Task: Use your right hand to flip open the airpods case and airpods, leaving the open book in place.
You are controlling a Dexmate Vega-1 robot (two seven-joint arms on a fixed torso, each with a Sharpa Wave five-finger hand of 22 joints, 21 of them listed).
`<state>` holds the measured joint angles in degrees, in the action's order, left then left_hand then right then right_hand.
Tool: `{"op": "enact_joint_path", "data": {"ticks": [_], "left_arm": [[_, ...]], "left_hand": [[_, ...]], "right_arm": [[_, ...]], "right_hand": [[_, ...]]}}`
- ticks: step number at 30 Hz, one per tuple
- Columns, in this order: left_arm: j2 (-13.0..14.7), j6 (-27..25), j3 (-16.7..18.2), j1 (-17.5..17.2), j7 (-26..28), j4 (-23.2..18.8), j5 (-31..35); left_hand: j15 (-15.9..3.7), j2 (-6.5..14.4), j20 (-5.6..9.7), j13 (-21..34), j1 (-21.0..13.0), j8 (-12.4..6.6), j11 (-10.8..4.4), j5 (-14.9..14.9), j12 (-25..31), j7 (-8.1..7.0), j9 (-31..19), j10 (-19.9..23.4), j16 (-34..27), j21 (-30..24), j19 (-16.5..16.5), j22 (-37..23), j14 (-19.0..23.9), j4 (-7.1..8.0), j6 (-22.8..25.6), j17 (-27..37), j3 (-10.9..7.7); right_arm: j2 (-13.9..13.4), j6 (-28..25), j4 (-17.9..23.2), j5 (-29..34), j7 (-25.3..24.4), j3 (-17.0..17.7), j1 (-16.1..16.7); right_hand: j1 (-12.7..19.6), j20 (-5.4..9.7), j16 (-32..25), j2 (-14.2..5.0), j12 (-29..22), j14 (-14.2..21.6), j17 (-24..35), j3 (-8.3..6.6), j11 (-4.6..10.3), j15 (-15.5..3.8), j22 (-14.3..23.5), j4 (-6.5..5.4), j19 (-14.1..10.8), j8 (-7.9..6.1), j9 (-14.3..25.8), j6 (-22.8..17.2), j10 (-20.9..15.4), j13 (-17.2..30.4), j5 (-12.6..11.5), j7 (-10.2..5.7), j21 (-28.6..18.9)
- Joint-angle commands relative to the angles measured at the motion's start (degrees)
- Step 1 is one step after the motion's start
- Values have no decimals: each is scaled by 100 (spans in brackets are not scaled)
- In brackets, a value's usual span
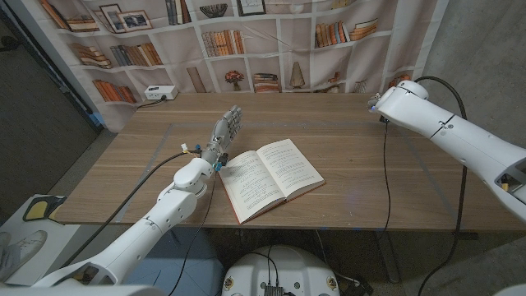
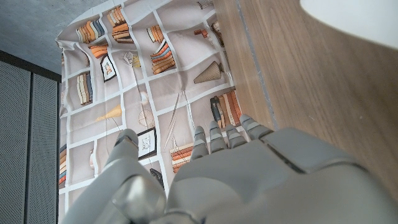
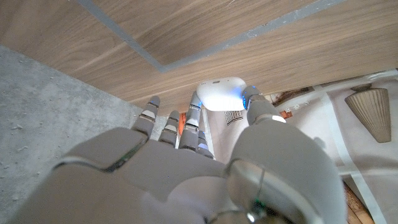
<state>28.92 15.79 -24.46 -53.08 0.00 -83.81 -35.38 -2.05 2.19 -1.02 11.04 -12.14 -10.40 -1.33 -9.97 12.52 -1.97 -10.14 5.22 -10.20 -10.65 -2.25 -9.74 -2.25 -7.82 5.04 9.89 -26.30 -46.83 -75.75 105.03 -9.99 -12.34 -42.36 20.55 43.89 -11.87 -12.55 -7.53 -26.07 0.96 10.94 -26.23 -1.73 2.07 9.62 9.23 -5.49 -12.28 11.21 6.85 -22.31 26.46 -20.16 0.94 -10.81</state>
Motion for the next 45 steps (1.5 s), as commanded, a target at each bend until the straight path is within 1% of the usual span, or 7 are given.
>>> {"op": "enact_joint_path", "data": {"ticks": [1, 3, 12, 19, 28, 34, 45], "left_arm": [[55, -70, 54, -83, 83, -186, -45], [51, -72, 59, -97, 79, -201, -68], [50, -56, 66, -108, 50, -214, -98], [38, -78, 50, -119, 20, -203, -134], [29, -128, 73, -213, 136, -342, -176], [-30, 2, 77, -250, 147, -370, -168], [-49, 111, 84, -354, 352, -665, -23]], "left_hand": [[9, 38, 6, 24, 8, -40, 18, -22, -6, -12, 1, 43, -13, -33, 13, -24, -11, -18, 61, 10, -19], [-10, 65, 84, 23, -16, -53, 39, -22, -7, -11, 0, 43, -13, -39, -2, -24, -11, -26, 106, 9, -34], [-18, 102, 82, 23, -50, -56, 63, -21, -13, -14, -2, 30, -10, -37, 2, -23, -20, -36, 136, 6, -55], [-17, 124, 112, 23, -69, -51, 70, -20, -12, -1, -2, 32, -11, -40, -6, -23, -17, -41, 138, 5, -67], [-7, 169, 115, 23, -99, -50, 83, -21, -10, 0, -3, 38, -12, -40, -10, -23, -16, -44, 151, 4, -90], [-89, 432, 239, 23, -245, -85, 116, -29, 62, 127, -4, 244, -45, -85, -167, -19, 111, -40, 320, -1, -227], [-152, 552, 218, 18, -431, -101, 79, -28, 120, 118, -5, 454, -51, -77, -221, -12, 238, -103, 467, -12, -339]], "right_arm": [[-226, 299, 931, -334, -233, 542, 459], [-302, 389, 1130, -415, -229, 698, 558], [-405, 347, 1520, -523, -294, 821, 641], [-458, 701, 1708, -803, -334, 1264, 1013], [-364, 945, 1880, -1072, -535, 1658, 1385], [-199, 1056, 1888, -1258, -698, 1868, 1546], [-78, 1293, 1896, -1481, -868, 1974, 1695]], "right_hand": [[63, -26, 5, 16, -34, 52, 14, 13, 286, -8, 6, 6, -38, 13, 16, -20, -309, 29, -65, 2, 1], [66, -26, 5, 18, -35, 57, 14, 16, 276, -13, 6, 5, -40, 16, 16, -20, -306, 31, -69, -1, 1], [77, -26, 2, 28, -44, 93, 15, 33, 291, -19, 7, 1, -54, 24, 16, -35, -303, 41, -90, -7, 1], [86, -24, -4, 38, -64, 130, 14, 42, 261, -17, 8, 2, -71, 23, 16, -55, -338, 47, -105, 17, -3], [97, -27, 1, 57, -80, 155, 13, 60, 284, -38, 8, 2, -94, 17, 16, -106, -351, 54, -130, 10, -6], [107, -29, 1, 67, -95, 177, 13, 68, 249, -45, 9, 4, -105, 20, 15, -121, -380, 54, -146, 8, -6], [138, -31, -4, 89, -124, 240, 10, 80, 265, -88, 10, 14, -126, 4, 14, -207, -458, 36, -181, 27, -7]]}}
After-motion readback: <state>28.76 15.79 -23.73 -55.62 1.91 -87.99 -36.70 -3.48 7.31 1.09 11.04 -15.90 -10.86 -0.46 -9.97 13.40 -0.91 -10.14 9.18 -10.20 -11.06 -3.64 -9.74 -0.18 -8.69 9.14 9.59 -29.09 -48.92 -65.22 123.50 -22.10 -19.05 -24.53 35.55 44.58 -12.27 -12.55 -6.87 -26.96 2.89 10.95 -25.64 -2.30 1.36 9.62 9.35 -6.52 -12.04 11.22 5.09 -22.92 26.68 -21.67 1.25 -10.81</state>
